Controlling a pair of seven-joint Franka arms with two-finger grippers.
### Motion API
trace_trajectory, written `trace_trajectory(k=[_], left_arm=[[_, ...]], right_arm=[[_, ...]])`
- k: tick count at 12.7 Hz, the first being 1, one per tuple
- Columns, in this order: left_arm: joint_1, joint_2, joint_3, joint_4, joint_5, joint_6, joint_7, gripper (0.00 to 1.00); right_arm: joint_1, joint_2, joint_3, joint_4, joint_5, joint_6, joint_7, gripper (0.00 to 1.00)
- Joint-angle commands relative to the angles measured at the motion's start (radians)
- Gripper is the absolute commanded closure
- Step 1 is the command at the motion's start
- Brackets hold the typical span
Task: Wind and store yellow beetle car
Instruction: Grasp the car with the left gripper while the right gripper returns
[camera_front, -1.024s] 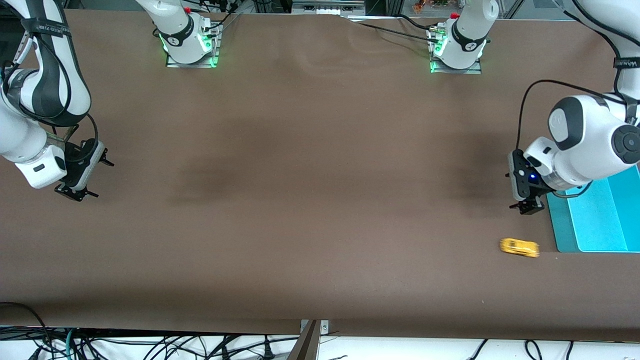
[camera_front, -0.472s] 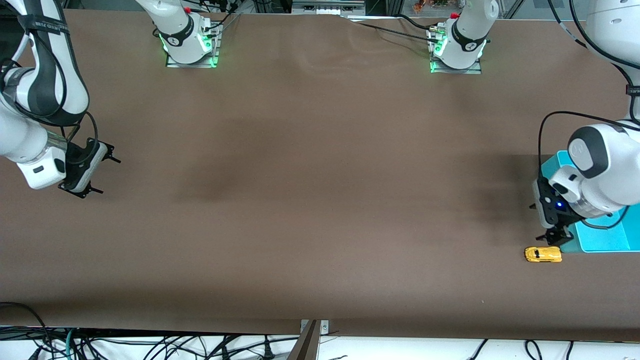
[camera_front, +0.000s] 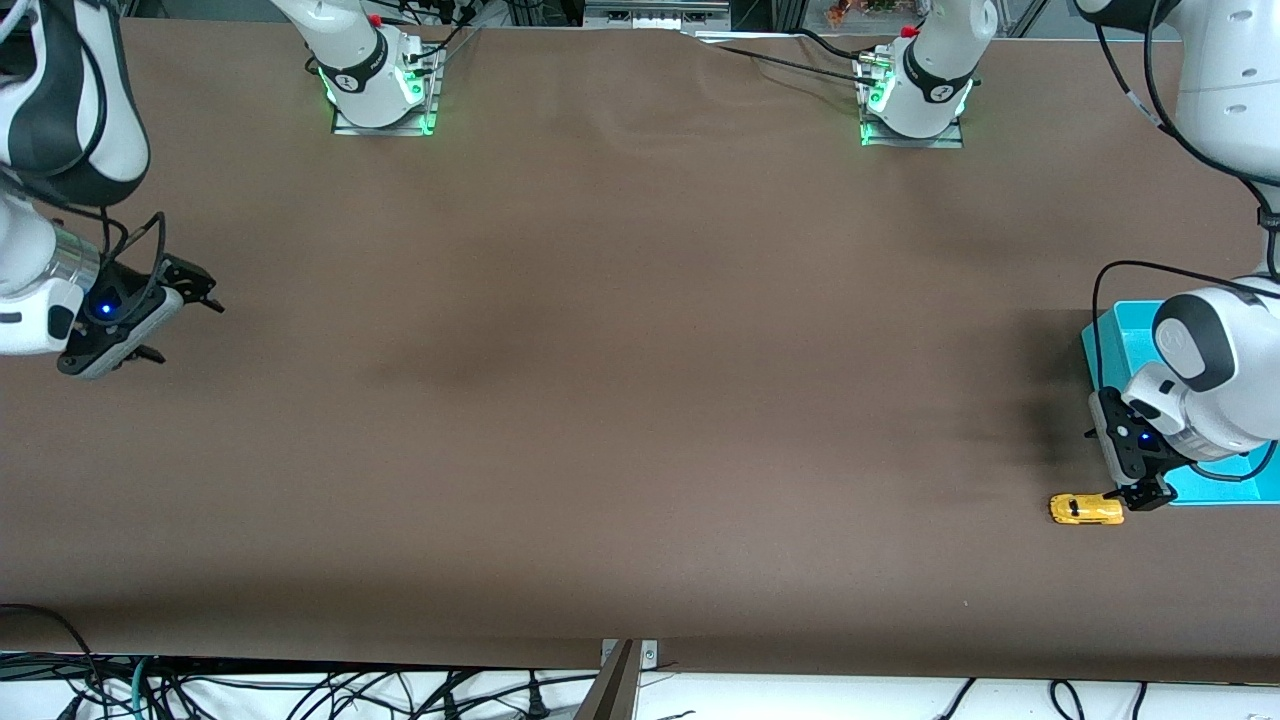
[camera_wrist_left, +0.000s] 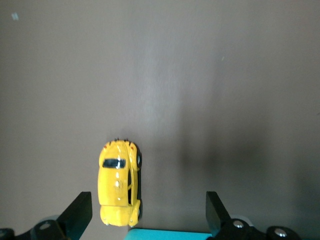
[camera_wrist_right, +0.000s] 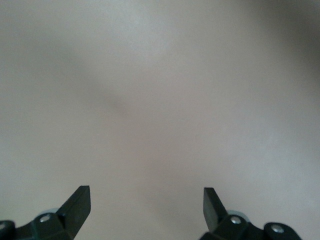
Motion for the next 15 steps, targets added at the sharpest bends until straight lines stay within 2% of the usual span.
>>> trace_trajectory(k=[1,4,7,9,10,12,15], left_arm=[[0.000,0.053,0.003,0.078,-0.007,0.008,-0.043,0.00],[-0.010,0.096,0.003,0.135,-0.007,0.037,-0.064,0.00],[-0.012,0.131,0.003,0.172,-0.007,0.048,-0.086,0.00],[-0.011,0.154,0.015,0.175,-0.007,0.049,-0.098,0.00],[-0.012,0.162,0.017,0.175,-0.007,0.049,-0.109,0.00],[-0.012,0.174,0.024,0.178,-0.007,0.051,-0.117,0.00],[-0.014,0.183,0.026,0.178,-0.007,0.066,-0.118,0.00]], right_arm=[[0.052,-0.061,-0.004,0.034,-0.050,-0.138,0.340,0.00],[0.141,-0.069,-0.107,0.101,-0.037,-0.252,0.658,0.00],[0.154,-0.077,-0.116,0.199,-0.037,-0.386,0.844,0.00],[0.154,-0.075,-0.113,0.256,-0.047,-0.524,0.834,0.00],[0.154,-0.070,-0.110,0.255,-0.038,-0.545,0.854,0.00],[0.154,-0.060,-0.110,0.235,-0.037,-0.418,0.838,0.00],[0.154,-0.092,-0.093,0.237,-0.040,-0.390,0.841,0.00]])
